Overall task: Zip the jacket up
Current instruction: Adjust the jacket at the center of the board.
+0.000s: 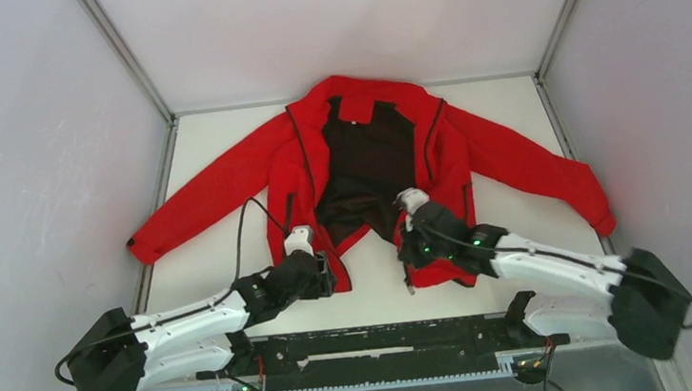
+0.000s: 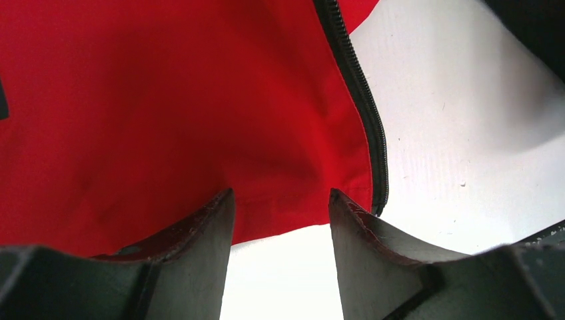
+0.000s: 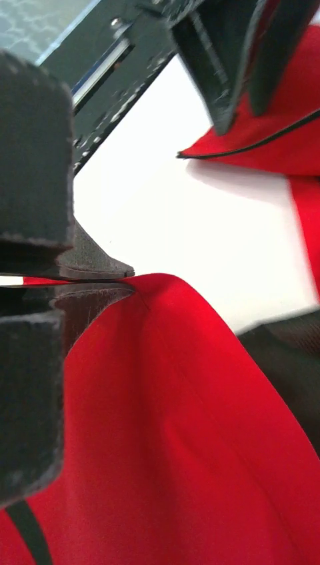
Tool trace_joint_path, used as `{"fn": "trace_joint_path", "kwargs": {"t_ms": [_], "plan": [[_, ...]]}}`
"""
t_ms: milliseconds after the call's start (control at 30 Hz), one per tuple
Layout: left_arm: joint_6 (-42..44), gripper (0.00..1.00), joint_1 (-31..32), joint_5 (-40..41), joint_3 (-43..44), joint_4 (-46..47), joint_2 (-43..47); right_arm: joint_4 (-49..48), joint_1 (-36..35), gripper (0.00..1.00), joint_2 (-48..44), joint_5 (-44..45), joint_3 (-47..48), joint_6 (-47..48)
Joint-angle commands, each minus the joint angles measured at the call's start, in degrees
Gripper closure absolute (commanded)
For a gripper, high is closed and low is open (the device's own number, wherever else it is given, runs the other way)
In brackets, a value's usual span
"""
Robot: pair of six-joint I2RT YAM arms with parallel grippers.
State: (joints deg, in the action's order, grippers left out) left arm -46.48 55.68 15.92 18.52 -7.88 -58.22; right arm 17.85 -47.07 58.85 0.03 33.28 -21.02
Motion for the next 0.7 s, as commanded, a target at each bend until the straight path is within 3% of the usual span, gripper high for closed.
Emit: {"fn": "trace_joint_path", "kwargs": {"t_ms": [0, 167, 300, 367, 500, 667], "plan": [[1.2, 0.41, -0.5, -0.4, -2.1, -4.6, 0.8, -12.1, -5.8, 1.00, 11.0, -2.6, 1.8, -1.2], [1.1, 0.41, -0.5, -0.9, -2.6, -4.9, 2.9, -15.8, -11.1, 1.00, 23.2, -1.2, 5.6, -3.7], [1.2, 0.41, -0.5, -1.1, -2.7, -5.6, 4.2, -17.1, -14.0, 1.00, 24.7, 3.5, 6.8, -6.7], [1.2, 0.41, -0.5, -1.3, -2.8, -5.7, 4.6, -16.4, -14.6, 0.93, 22.7, 6.2, 6.8, -7.9], [1.5, 0.41, -0.5, -1.3, -2.4, -6.2, 5.2, -12.9, -15.5, 0.63, 17.0, 10.4, 6.8, -9.7], [1.8, 0.41, -0.5, -1.4, -1.7, -6.9, 5.6, -7.4, -18.3, 0.56, 9.1, 16.0, 6.8, -12.9]]}}
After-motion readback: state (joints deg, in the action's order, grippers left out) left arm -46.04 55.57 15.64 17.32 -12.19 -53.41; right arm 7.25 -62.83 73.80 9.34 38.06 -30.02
